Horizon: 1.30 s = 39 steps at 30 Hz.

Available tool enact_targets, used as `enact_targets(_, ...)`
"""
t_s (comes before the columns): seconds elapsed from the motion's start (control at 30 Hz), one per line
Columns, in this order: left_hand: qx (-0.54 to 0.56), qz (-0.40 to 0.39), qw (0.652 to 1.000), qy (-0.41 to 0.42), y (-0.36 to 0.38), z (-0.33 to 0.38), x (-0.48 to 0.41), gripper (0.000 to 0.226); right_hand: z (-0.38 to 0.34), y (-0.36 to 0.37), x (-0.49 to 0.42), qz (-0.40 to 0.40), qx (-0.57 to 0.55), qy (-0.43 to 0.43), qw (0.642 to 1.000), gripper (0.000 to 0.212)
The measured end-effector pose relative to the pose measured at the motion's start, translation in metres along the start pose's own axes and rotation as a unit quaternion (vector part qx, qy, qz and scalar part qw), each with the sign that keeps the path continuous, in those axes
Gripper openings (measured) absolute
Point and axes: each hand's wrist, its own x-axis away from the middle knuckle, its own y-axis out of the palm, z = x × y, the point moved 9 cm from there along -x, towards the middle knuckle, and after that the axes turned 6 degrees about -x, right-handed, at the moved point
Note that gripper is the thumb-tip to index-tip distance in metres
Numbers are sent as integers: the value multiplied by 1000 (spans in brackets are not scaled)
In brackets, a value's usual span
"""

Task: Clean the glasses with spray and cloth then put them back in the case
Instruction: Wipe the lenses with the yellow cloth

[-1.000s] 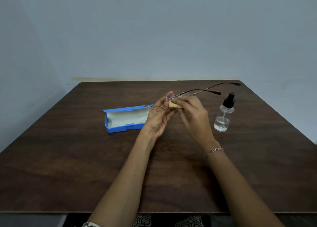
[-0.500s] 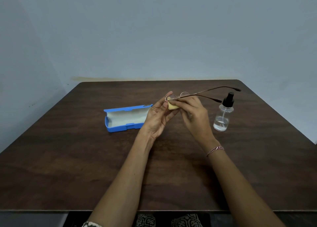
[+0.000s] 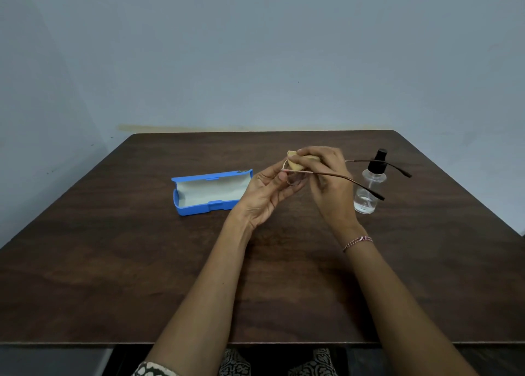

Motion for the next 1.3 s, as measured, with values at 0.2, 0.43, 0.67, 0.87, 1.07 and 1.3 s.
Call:
enact_targets(0.2, -11, -18, 1000, -17, 1, -2, 3, 49, -9, 7, 1, -35, -15, -28, 999, 36)
enact_targets(0.43, -32, -22, 999, -12, 8, -2, 2, 55, 5, 0, 0, 0, 6, 16, 1000, 38)
enact_targets(0.67, -29, -21, 999, 1, 6, 5, 2, 50, -1, 3, -1, -12, 32, -12, 999, 37)
enact_targets(0.87, -17, -13, 999, 38, 0, 15, -1, 58, 10, -1, 2, 1, 56, 30, 998, 36)
enact_targets(1.07, -11, -3, 1000, 27, 2, 13, 1, 56, -6, 5, 3, -2, 24, 9, 1000, 41)
enact_targets(1.3, -29, 8, 999, 21, -2, 10, 0, 56, 7, -1, 3, 7, 35, 53, 998, 30)
